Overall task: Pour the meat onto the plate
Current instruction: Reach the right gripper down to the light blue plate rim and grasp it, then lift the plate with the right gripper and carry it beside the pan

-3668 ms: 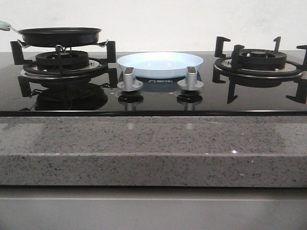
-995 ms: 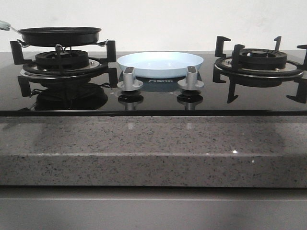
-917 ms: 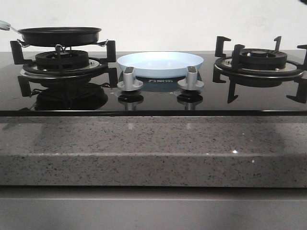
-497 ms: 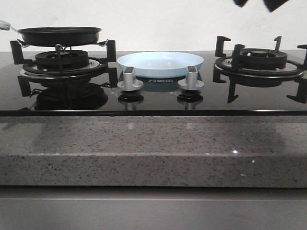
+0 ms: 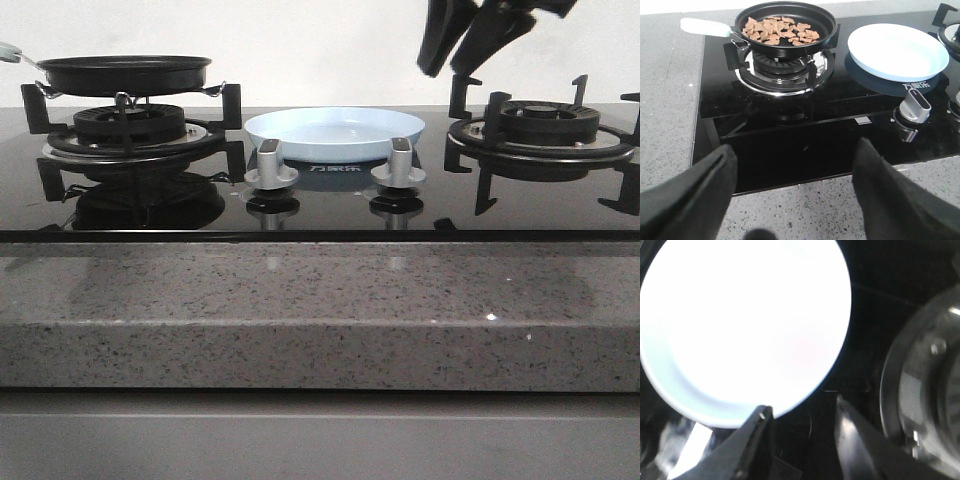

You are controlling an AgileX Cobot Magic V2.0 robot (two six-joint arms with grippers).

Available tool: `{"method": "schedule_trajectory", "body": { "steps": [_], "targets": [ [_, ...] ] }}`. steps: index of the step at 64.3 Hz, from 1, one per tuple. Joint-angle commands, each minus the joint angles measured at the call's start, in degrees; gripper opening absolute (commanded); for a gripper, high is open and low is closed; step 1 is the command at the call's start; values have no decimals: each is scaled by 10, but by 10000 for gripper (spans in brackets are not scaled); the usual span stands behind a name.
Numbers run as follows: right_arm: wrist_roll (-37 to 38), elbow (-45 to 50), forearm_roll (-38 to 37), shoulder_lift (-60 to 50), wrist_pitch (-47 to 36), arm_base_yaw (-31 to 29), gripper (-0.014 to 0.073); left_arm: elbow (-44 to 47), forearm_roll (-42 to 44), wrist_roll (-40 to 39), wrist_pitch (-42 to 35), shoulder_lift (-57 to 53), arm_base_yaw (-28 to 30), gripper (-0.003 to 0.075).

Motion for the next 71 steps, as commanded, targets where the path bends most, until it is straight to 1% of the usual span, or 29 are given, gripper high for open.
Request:
{"method": "schedule_trajectory", "body": {
  "steps": [1, 13, 28, 49, 65, 68, 71],
  "targets": [
    [-9, -61, 11, 3, -3, 1, 304, -21, 0, 0, -42, 6, -6, 492],
    [-9, -143, 11, 73, 22, 1, 304, -21, 0, 0, -42, 6, -6, 492],
    [-9, -195, 9, 125, 24, 1, 304, -21, 0, 0, -42, 6, -6, 492],
    [-9, -199, 1, 136, 15, 1, 292, -21, 0, 0, -42, 6, -6, 492],
    [-9, -199, 1, 144, 28, 1, 291, -21, 0, 0, -42, 6, -6, 492],
    [-9, -199, 1, 144, 30, 1, 272, -21, 0, 0, -42, 6, -6, 492],
    [-9, -199, 1, 144, 32, 1, 233, -21, 0, 0, -42, 6, -6, 492]
  ]
}}
